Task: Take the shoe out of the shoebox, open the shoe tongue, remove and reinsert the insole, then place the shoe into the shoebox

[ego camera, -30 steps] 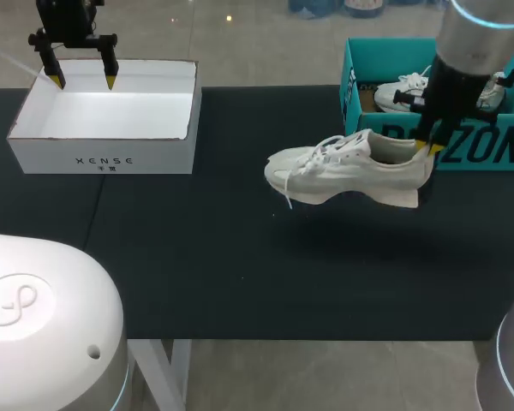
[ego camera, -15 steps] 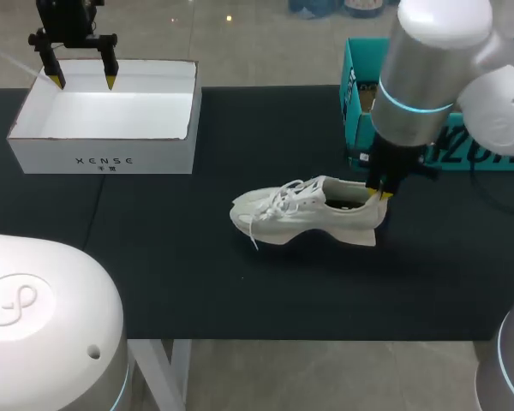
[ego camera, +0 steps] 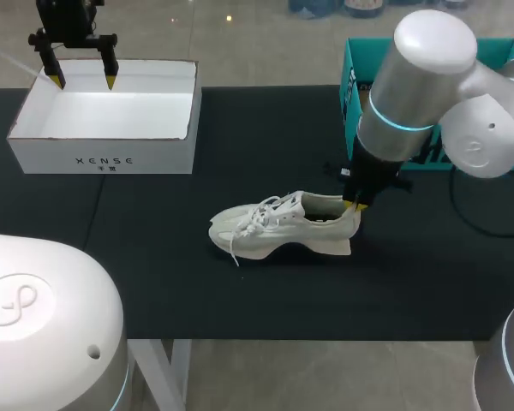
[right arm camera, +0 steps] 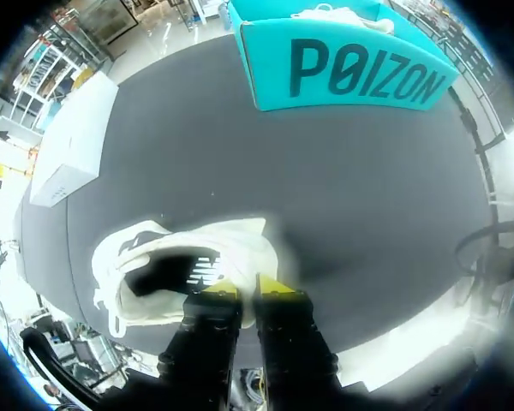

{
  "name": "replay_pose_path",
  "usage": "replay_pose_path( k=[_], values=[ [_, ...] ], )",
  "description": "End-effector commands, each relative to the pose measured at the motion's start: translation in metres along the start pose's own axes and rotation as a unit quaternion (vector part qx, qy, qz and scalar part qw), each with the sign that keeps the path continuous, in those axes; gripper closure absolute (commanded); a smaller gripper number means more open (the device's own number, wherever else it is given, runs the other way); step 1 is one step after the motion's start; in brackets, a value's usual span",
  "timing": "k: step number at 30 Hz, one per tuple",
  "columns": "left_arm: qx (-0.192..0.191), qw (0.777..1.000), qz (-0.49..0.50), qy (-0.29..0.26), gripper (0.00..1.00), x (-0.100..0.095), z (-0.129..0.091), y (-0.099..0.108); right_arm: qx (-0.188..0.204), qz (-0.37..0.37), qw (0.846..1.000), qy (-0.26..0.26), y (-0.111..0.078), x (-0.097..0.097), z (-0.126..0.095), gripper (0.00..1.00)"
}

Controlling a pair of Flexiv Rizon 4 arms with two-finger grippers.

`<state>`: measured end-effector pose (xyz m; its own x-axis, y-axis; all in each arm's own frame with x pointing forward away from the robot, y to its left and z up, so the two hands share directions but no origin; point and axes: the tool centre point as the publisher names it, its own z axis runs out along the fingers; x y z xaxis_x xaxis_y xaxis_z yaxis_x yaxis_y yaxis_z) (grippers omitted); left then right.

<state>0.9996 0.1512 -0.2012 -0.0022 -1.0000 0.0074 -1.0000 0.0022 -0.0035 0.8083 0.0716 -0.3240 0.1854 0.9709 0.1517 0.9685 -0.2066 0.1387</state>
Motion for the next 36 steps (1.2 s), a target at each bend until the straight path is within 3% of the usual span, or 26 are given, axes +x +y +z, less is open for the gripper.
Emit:
replay_pose_path(
  k=[1, 10, 11, 12, 13, 20, 23, 26, 28, 29, 36],
  values=[
    [0.001, 1.0, 0.0, -0.001, 0.0, 0.0, -0.001, 0.002, 0.001, -0.004, 1.0, 0.015, 0.003, -0.002, 0.011, 1.0],
    [0.001, 1.0, 0.0, -0.001, 0.0, 0.0, -0.001, 0.002, 0.004, 0.0, 1.0, -0.003, 0.001, -0.007, 0.021, 1.0],
    [0.001, 1.0, 0.0, -0.001, 0.0, 0.0, -0.001, 0.002, 0.006, -0.001, 1.0, -0.003, 0.0, -0.007, 0.021, 0.76],
    [0.001, 1.0, 0.0, -0.001, 0.0, 0.0, -0.001, 0.002, 0.007, -0.002, 1.0, -0.002, -0.001, -0.007, 0.021, 0.19],
    [0.001, 1.0, 0.0, -0.001, 0.0, 0.0, -0.001, 0.002, 0.006, -0.001, 1.0, -0.006, -0.001, -0.007, 0.021, 0.0],
    [0.001, 1.0, 0.0, -0.001, 0.0, 0.0, -0.001, 0.002, -0.004, -0.01, 1.0, -0.007, 0.001, -0.014, -0.002, 0.0],
    [0.001, 1.0, 0.0, -0.001, 0.0, 0.0, -0.001, 0.002, 0.004, -0.099, 0.995, -0.003, 0.001, -0.015, -0.016, 0.0],
    [0.001, 1.0, 0.0, -0.001, 0.0, 0.0, -0.001, 0.002, 0.008, -0.231, 0.973, 0.017, -0.002, -0.018, -0.03, 0.0],
    [0.001, 1.0, 0.0, -0.001, 0.0, 0.0, -0.001, 0.002, 0.033, -0.355, 0.933, 0.035, -0.01, -0.022, -0.039, 0.0],
    [0.001, 1.0, 0.0, -0.001, 0.0, 0.0, -0.001, 0.002, 0.048, -0.373, 0.927, 0.001, -0.011, -0.024, -0.039, 0.0],
    [0.001, 1.0, 0.0, -0.001, 0.0, 0.0, -0.001, 0.002, 0.048, -0.373, 0.927, 0.001, -0.011, -0.024, -0.039, 0.0]
  ],
)
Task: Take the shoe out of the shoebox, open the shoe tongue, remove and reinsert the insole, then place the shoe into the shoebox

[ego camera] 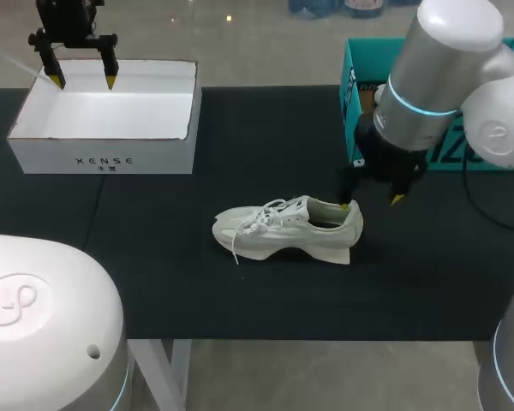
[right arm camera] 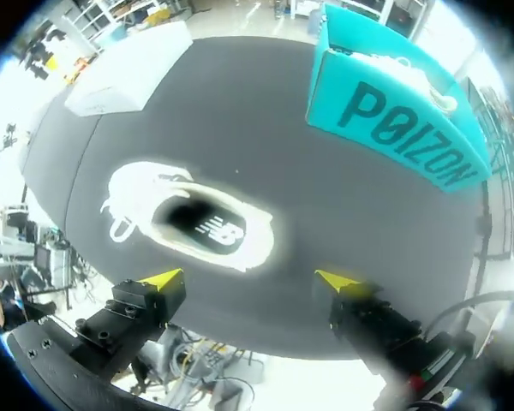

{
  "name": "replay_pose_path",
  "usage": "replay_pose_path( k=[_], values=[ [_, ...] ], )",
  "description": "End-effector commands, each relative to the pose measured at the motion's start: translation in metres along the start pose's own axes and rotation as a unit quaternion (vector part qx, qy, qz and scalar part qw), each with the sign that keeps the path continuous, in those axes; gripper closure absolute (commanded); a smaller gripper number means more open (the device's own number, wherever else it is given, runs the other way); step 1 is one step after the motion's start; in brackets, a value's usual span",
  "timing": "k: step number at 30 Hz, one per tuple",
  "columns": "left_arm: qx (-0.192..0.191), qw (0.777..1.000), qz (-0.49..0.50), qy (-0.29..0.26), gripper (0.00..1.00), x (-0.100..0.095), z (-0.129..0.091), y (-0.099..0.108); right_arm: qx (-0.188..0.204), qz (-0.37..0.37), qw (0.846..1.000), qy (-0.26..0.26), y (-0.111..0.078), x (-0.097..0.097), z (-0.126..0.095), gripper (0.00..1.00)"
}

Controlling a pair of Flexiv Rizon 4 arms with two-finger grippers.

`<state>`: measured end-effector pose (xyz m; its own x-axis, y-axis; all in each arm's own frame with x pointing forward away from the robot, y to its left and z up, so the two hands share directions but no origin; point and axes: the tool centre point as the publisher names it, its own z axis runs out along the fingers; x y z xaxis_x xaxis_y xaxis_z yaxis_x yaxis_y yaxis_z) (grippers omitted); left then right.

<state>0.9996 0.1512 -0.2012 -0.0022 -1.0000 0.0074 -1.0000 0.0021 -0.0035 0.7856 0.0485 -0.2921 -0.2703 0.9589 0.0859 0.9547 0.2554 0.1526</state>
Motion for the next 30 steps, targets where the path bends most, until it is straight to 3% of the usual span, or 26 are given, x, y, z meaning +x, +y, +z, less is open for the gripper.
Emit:
replay_pose_path(
  k=[1, 19, 23, 25, 27, 29, 30],
  values=[
    [0.001, 1.0, 0.0, -0.001, 0.0, 0.0, -0.001, 0.002, 0.028, -0.149, 0.988, 0.003, 0.001, -0.003, -0.001, 0.0],
    [0.001, 1.0, 0.0, -0.001, 0.0, 0.0, -0.001, 0.002, 0.028, -0.149, 0.988, 0.003, 0.001, -0.003, -0.001, 0.0],
    [0.001, 1.0, 0.0, -0.001, 0.0, 0.0, -0.001, 0.002, -0.032, -0.264, 0.964, 0.006, -0.007, -0.003, -0.007, 0.0],
    [0.001, 1.0, 0.0, -0.001, 0.0, 0.0, -0.001, 0.002, -0.077, -0.303, 0.949, 0.043, -0.011, -0.008, -0.006, 0.0],
    [0.001, 1.0, 0.0, -0.001, 0.0, 0.0, -0.001, 0.002, -0.094, -0.373, 0.922, 0.032, -0.013, -0.008, -0.005, 0.0],
    [0.001, 1.0, 0.0, -0.001, 0.0, 0.0, -0.001, 0.002, -0.147, -0.463, 0.871, 0.067, -0.018, -0.01, -0.006, 0.0],
    [0.001, 1.0, 0.0, -0.001, 0.0, 0.0, -0.001, 0.002, -0.132, -0.468, 0.871, 0.066, -0.019, -0.012, -0.006, 0.0]
  ],
)
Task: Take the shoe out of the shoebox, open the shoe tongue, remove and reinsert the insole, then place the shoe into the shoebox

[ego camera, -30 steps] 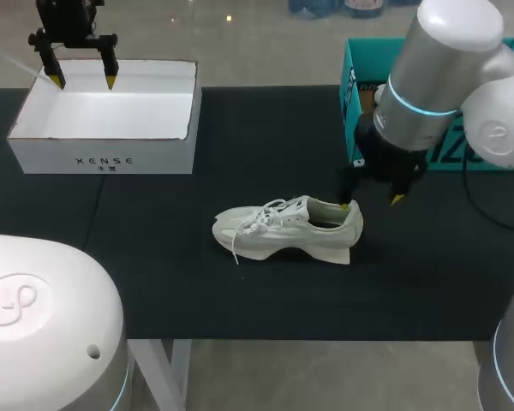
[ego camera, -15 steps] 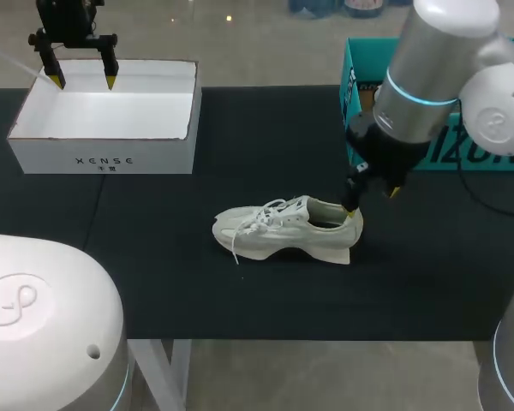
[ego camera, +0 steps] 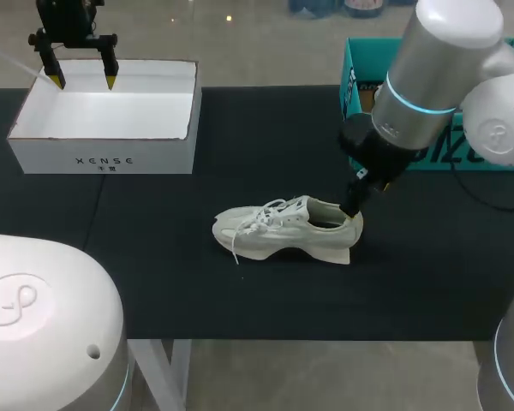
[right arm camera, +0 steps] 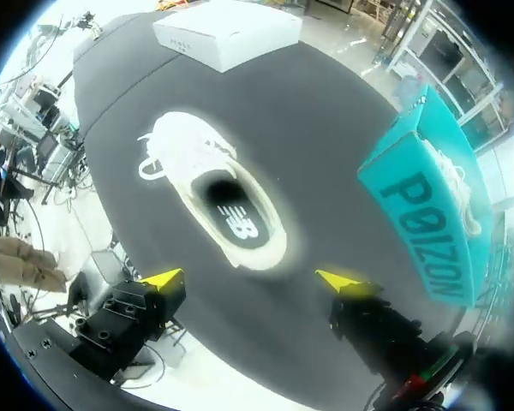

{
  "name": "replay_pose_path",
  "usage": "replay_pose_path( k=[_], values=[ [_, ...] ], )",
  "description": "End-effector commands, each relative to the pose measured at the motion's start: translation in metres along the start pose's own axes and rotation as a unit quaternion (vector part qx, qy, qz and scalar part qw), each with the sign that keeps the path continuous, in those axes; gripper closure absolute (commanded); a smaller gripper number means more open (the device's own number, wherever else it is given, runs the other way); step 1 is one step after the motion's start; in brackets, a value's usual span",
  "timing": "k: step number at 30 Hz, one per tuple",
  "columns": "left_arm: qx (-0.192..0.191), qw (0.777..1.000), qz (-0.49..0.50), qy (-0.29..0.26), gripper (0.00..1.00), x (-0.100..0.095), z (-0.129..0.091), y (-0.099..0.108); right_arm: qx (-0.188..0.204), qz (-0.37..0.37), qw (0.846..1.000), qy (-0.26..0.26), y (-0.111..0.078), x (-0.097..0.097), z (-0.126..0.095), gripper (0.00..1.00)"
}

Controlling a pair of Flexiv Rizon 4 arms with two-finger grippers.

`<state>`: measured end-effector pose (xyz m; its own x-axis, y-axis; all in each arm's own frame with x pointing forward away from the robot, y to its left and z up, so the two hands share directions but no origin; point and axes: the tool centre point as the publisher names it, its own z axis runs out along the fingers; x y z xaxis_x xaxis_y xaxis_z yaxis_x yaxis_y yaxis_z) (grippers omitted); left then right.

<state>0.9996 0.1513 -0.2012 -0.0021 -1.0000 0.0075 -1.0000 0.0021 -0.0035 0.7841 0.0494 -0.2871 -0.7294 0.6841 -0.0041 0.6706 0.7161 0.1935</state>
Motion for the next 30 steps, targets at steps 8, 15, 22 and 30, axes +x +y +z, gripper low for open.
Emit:
replay_pose_path(
  k=[8, 15, 22, 30],
  values=[
    [0.001, 1.0, 0.0, -0.001, 0.0, 0.0, -0.001, 0.002, -0.135, -0.214, 0.967, 0.028, -0.023, -0.002, -0.001, 0.0],
    [0.001, 1.0, 0.0, -0.001, 0.0, 0.0, -0.001, 0.002, -0.135, -0.214, 0.967, 0.028, -0.023, -0.002, -0.001, 0.0],
    [0.001, 1.0, 0.0, -0.001, 0.0, 0.0, -0.001, 0.002, -0.135, -0.214, 0.967, 0.028, -0.023, -0.002, -0.001, 0.0],
    [0.001, 1.0, 0.0, -0.001, 0.0, 0.0, -0.001, 0.002, -0.21, -0.197, 0.953, 0.093, -0.045, -0.038, 0.011, 0.0]
  ],
)
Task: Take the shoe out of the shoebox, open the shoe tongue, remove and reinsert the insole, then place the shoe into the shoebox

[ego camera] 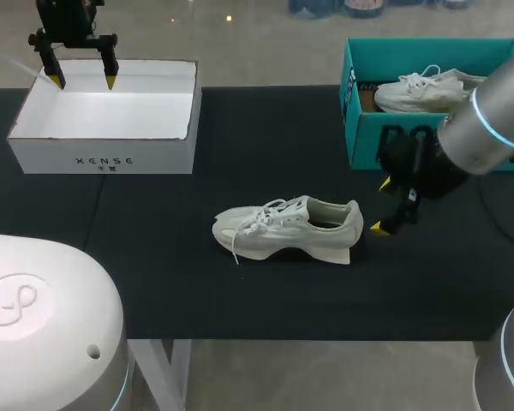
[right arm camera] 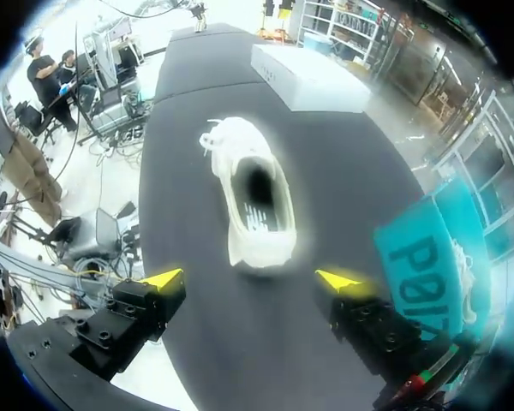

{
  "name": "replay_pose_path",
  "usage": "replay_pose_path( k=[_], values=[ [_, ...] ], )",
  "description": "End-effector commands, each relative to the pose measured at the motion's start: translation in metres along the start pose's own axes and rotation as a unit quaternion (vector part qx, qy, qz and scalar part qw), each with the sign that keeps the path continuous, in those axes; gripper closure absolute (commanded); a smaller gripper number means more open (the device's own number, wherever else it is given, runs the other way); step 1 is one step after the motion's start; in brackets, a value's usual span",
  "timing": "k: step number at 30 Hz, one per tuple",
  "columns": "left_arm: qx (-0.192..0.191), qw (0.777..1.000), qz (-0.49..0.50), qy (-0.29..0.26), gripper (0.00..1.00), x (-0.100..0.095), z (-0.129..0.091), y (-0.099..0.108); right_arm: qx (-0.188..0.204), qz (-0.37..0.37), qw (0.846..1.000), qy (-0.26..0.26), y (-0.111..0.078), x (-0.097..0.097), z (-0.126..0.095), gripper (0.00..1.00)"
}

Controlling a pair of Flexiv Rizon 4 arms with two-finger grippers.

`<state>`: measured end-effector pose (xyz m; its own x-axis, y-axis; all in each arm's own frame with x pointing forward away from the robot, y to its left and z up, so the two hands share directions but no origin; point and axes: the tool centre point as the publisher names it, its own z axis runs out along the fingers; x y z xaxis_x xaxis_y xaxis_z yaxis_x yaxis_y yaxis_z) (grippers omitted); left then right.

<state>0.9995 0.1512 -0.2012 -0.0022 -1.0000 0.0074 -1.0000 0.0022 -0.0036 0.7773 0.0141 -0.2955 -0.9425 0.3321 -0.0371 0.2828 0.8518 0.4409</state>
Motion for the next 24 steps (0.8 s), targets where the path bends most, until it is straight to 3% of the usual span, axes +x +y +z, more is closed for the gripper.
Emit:
replay_pose_path(
  k=[1, 3, 4, 6, 7, 12, 14, 18, 24],
  values=[
    [0.001, 1.0, -0.001, -0.001, 0.0, 0.0, -0.001, 0.002, -0.076, 0.003, 0.997, 0.021, -0.026, -0.015, 0.004, 0.0],
    [0.001, 1.0, -0.001, -0.001, 0.0, 0.0, -0.001, 0.002, -0.125, -0.004, 0.991, 0.042, -0.033, -0.019, 0.007, 0.0],
    [0.001, 1.0, -0.001, -0.001, 0.0, 0.0, -0.001, 0.002, -0.111, -0.011, 0.993, 0.037, -0.036, -0.019, 0.009, 0.0],
    [0.001, 1.0, -0.001, -0.001, 0.0, 0.0, -0.001, 0.002, -0.185, -0.036, 0.979, 0.079, -0.042, -0.019, 0.013, 0.0],
    [0.001, 1.0, -0.001, -0.001, 0.0, 0.0, -0.001, 0.002, -0.18, -0.045, 0.979, 0.08, -0.045, -0.019, 0.016, 0.0],
    [0.001, 1.0, -0.001, -0.001, 0.0, 0.0, -0.001, 0.002, -0.273, -0.077, 0.954, 0.099, -0.052, -0.013, 0.023, 0.0],
    [0.001, 1.0, -0.001, -0.001, 0.0, 0.0, -0.001, 0.002, -0.262, -0.074, 0.957, 0.097, -0.054, -0.01, 0.026, 0.0],
    [0.001, 1.0, -0.001, -0.001, 0.0, 0.0, -0.001, 0.002, -0.296, -0.064, 0.948, 0.097, -0.055, -0.006, 0.029, 0.0],
    [0.001, 1.0, -0.001, -0.001, 0.0, 0.0, -0.001, 0.002, -0.308, -0.051, 0.946, 0.091, -0.058, -0.007, 0.022, 0.0]
  ],
)
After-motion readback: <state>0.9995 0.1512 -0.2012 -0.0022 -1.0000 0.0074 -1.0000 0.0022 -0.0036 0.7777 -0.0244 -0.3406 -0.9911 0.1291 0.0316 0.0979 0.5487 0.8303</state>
